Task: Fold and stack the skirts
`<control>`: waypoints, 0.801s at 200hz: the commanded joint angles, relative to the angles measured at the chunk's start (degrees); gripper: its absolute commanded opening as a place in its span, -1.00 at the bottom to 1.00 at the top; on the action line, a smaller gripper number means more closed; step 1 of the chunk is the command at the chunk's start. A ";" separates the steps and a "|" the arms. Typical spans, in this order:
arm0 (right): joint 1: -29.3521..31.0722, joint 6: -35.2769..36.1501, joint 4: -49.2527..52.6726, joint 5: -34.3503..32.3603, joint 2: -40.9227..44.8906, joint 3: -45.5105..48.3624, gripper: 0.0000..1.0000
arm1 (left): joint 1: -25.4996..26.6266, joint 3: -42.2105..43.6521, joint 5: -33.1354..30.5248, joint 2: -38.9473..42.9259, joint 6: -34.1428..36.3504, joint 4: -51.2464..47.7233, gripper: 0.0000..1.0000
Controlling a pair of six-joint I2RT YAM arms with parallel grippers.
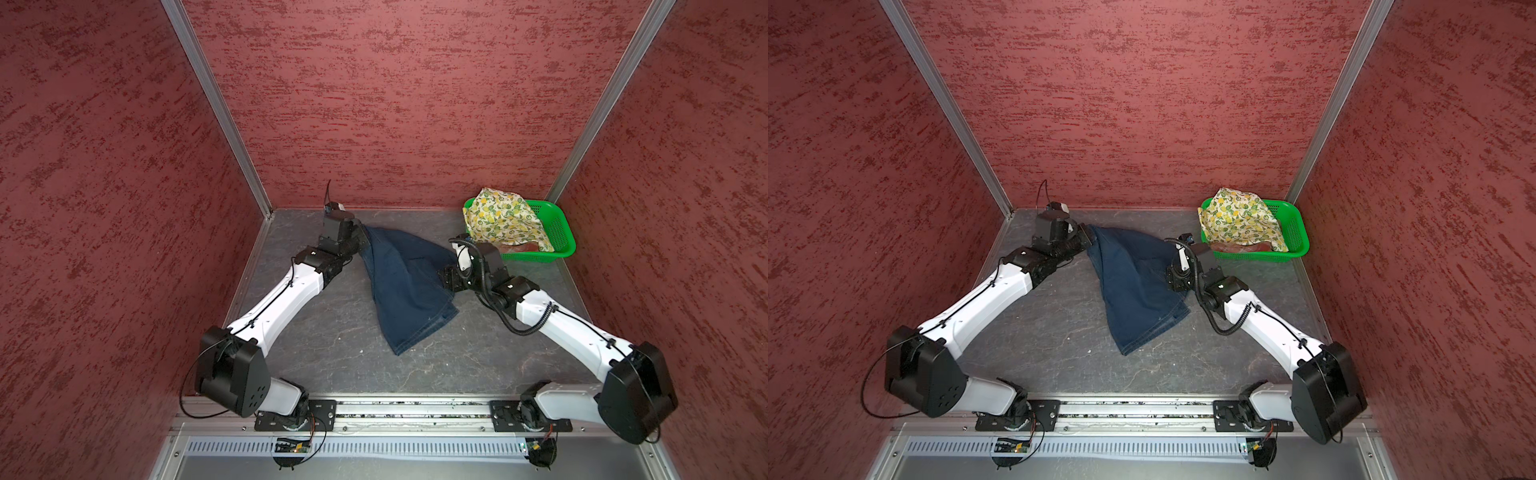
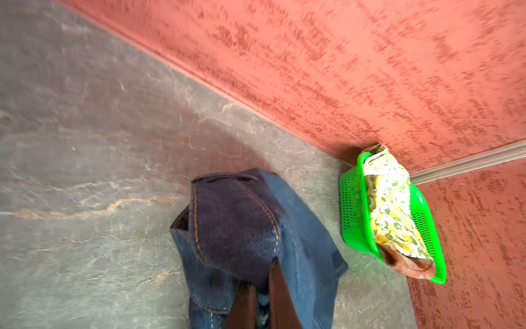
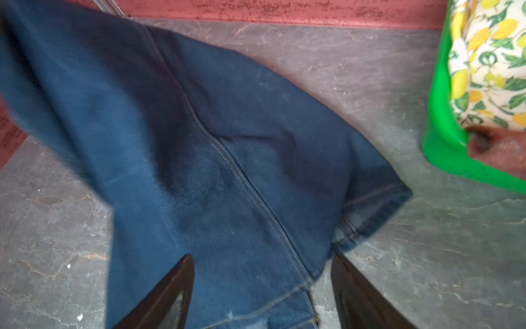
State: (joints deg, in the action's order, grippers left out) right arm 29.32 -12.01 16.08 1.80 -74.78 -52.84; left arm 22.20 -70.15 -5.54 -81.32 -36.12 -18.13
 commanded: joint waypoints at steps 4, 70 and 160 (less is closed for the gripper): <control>0.43 -0.76 -2.35 1.45 1.97 1.42 0.53 | 0.30 -2.54 -3.11 1.83 4.69 -4.55 -1.00; 1.63 -1.75 -2.73 2.16 0.49 2.99 0.54 | -7.17 5.65 -3.09 2.89 4.74 -12.26 -0.29; 16.16 -7.19 -0.60 -1.14 -5.60 4.38 0.47 | -19.68 18.12 3.41 8.79 6.86 -16.57 0.62</control>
State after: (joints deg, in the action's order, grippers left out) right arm 41.30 -16.40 14.66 2.52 -80.29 -49.74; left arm 4.10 -53.98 -5.78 -73.17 -30.28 -33.65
